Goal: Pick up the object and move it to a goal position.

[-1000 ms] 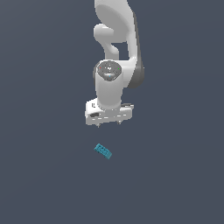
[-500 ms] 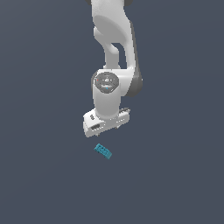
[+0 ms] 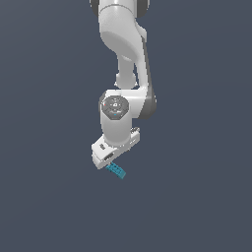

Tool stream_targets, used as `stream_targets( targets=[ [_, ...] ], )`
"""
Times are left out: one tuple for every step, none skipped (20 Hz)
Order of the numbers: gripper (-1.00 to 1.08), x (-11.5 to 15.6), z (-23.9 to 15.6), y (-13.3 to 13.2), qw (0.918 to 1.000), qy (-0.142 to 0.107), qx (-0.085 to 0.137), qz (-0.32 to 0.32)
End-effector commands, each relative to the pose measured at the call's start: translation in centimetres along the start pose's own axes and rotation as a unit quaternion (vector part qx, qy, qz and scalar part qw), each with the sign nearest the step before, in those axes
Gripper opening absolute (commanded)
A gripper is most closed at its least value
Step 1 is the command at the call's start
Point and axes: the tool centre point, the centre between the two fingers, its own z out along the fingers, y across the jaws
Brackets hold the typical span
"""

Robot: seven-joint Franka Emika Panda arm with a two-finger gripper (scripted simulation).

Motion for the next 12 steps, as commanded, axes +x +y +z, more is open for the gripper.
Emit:
stream_targets(
  targets=[
    [1.00,0.4,0.6,0.6,0.9995,0.002,0.000,-0.032],
    [1.00,0.5,0.9,0.9,0.9990,0.003,0.001,-0.045],
    [1.00,0.6,1.1,1.1,0.9984,0.003,0.001,-0.056],
    [1.00,0.7,1.4,1.3,0.9977,0.004,0.001,-0.067],
    [1.00,0.8,1.6,1.5,0.9970,0.005,0.001,-0.078],
    [1.00,0.9,1.8,1.7,0.9962,0.006,0.001,-0.087],
    [1.00,1.0,2.0,1.9,0.9953,0.006,0.001,-0.096],
    [1.00,1.1,2.1,2.1,0.9945,0.007,0.002,-0.105],
    [1.00,1.1,2.3,2.2,0.9936,0.008,0.002,-0.112],
    [1.00,1.2,2.5,2.4,0.9928,0.008,0.002,-0.119],
    [1.00,1.2,2.6,2.5,0.9920,0.009,0.002,-0.126],
    [1.00,1.3,2.7,2.6,0.9912,0.009,0.002,-0.132]
  ],
)
